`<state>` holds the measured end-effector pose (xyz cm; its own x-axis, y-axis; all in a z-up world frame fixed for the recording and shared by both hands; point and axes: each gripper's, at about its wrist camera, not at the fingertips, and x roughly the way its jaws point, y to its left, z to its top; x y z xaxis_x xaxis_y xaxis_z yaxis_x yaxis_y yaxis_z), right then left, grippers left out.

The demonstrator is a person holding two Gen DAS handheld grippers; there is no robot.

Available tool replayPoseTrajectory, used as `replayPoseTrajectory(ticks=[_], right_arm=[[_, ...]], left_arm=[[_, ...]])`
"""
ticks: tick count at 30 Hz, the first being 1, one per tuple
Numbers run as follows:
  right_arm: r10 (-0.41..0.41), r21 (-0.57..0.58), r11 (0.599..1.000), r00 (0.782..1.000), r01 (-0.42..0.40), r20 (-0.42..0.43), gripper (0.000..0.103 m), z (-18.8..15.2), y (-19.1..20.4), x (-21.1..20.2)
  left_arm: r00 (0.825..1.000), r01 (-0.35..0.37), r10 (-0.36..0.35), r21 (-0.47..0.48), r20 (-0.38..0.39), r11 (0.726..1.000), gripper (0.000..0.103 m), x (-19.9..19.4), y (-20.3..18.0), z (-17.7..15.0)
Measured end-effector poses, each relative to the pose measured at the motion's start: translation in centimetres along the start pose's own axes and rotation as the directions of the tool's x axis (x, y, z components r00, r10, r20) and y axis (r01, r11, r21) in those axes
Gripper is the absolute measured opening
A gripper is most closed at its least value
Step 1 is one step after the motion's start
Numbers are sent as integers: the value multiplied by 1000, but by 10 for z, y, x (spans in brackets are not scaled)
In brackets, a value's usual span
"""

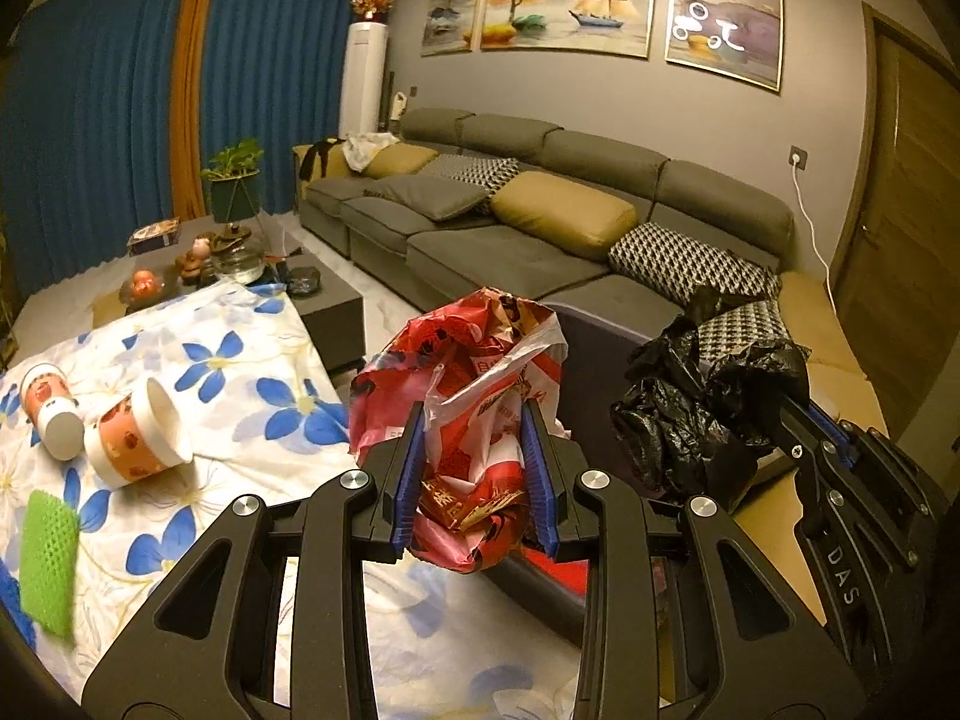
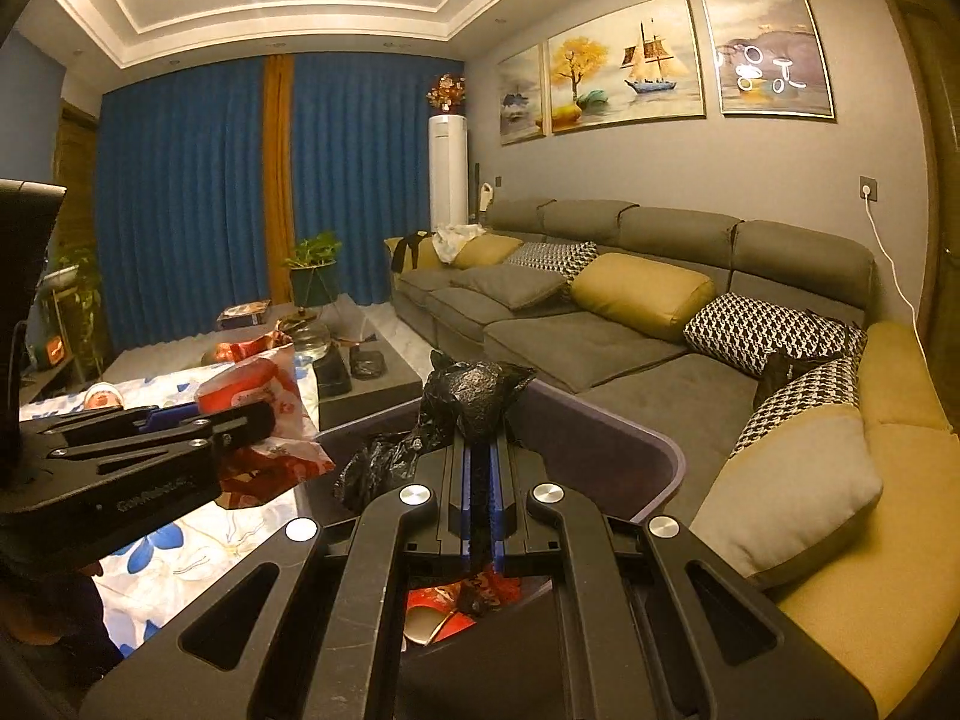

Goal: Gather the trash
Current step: 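Carry the red wrapper and black bag to the grey bin with both tools, then open both tools to drop the wrapper and black bag into the bin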

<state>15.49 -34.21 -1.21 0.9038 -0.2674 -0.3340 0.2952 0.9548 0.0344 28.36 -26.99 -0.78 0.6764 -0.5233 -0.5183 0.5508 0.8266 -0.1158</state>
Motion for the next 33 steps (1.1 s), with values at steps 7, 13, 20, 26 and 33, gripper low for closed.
replayPoseTrajectory(ticks=[7, 13, 20, 26, 33], right_arm=[[-7, 5, 1000, 1000, 7, -8, 6, -1, 5, 4], [-7, 8, 1000, 1000, 7, -11, 6, 0, 5, 5], [-12, 10, 1000, 1000, 12, -21, 6, -1, 2, 9], [-14, 12, 1000, 1000, 14, -25, 6, 2, 2, 11], [-16, 17, 1000, 1000, 16, -20, 6, 1, 0, 12]], left_arm=[[1000, 19, -18, 8, -9, 1000, 30, 13, -4, 2], [999, 46, -46, 4, -18, 999, 31, 25, -7, 7], [997, 63, -62, 3, -46, 998, 32, 40, -7, 5], [996, 63, -63, -1, -57, 998, 33, 45, -8, 3], [996, 75, -75, 2, -45, 997, 35, 45, -10, 5]])
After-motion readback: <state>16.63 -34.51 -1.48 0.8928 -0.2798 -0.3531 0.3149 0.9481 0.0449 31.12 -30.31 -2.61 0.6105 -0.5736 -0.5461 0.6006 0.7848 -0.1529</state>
